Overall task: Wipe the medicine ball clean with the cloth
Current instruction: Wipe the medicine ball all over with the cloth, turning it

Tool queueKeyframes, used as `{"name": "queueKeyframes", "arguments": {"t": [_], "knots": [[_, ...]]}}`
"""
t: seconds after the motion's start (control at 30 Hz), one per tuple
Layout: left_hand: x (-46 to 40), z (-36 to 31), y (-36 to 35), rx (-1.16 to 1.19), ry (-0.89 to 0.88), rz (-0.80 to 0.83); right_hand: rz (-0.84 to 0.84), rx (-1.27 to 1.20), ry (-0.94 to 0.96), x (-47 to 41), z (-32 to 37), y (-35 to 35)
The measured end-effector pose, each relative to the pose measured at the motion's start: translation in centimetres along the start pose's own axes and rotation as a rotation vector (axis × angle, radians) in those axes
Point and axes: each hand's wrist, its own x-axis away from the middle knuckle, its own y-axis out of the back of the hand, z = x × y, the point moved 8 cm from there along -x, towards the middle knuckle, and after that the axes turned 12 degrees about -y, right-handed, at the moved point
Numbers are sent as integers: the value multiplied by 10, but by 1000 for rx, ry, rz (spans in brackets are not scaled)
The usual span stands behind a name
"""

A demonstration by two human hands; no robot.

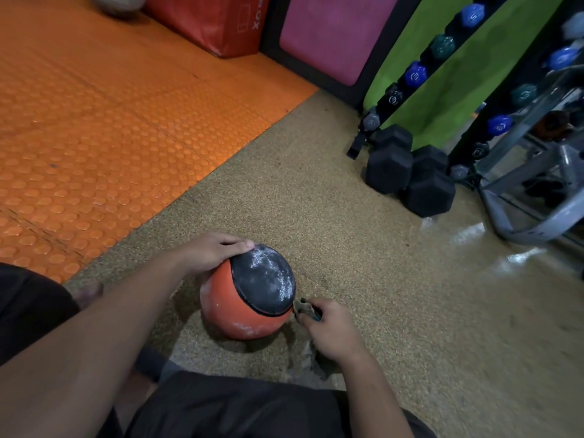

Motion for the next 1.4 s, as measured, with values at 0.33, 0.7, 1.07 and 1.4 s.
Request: {"name": "queueKeyframes", "arguments": {"t": [0.33,0.7,1.07,1.4], "knots": [[6,4,20,-37,-20,118,-6,48,148,11,21,-17],[34,9,15,-156,304,180,-6,-86,95,1,11,-7],[0,4,24,-234,55,-34,-217,-230,149,16,33,0],[9,-2,12,-338,-103,-50,-406,-551,-37,3,25,-12]]}}
